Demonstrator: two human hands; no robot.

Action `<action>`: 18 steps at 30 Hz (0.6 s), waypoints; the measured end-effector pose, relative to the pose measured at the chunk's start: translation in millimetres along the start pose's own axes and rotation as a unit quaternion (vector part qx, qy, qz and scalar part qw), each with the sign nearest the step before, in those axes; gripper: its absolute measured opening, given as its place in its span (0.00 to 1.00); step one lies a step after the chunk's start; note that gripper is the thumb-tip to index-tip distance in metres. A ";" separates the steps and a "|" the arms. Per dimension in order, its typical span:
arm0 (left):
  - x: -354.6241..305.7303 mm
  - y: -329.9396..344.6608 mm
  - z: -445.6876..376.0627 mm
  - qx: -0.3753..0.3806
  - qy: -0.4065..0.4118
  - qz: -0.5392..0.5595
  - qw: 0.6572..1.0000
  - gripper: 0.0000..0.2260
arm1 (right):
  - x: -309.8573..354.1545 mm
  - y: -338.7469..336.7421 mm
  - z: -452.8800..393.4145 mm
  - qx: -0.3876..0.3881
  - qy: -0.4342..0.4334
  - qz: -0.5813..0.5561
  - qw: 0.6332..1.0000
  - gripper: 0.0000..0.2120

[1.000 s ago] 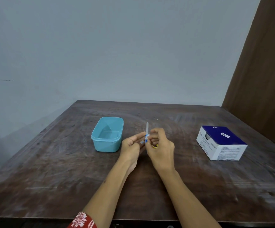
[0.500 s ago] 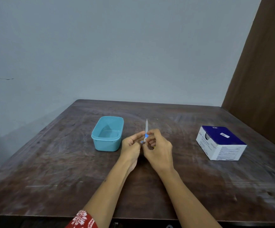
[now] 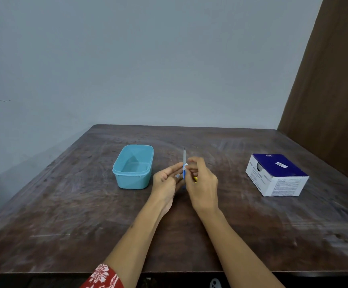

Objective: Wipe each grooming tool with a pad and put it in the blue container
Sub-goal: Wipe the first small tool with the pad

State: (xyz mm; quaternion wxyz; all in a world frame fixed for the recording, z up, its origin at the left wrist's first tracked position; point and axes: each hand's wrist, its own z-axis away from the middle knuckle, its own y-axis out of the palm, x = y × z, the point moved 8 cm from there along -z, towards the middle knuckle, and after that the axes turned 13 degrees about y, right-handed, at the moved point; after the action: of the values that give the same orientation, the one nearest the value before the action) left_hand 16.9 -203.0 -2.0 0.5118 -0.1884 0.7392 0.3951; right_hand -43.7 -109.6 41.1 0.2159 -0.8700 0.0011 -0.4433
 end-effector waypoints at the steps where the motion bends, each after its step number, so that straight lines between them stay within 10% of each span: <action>1: -0.1 0.2 0.0 -0.001 0.000 0.000 1.000 0.14 | 0.5 -0.6 0.3 -0.001 -0.004 -0.003 1.000 0.13; 18: -2.8 0.1 0.8 -0.009 0.003 0.011 1.000 0.14 | 1.6 0.9 1.0 0.011 -0.003 -0.003 1.000 0.14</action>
State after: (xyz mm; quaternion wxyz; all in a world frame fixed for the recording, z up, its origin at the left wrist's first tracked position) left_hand 18.5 -202.7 0.4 0.5032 -0.1862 0.7396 0.4064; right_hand -41.8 -110.4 41.5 0.2240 -0.8690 -0.0071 -0.4413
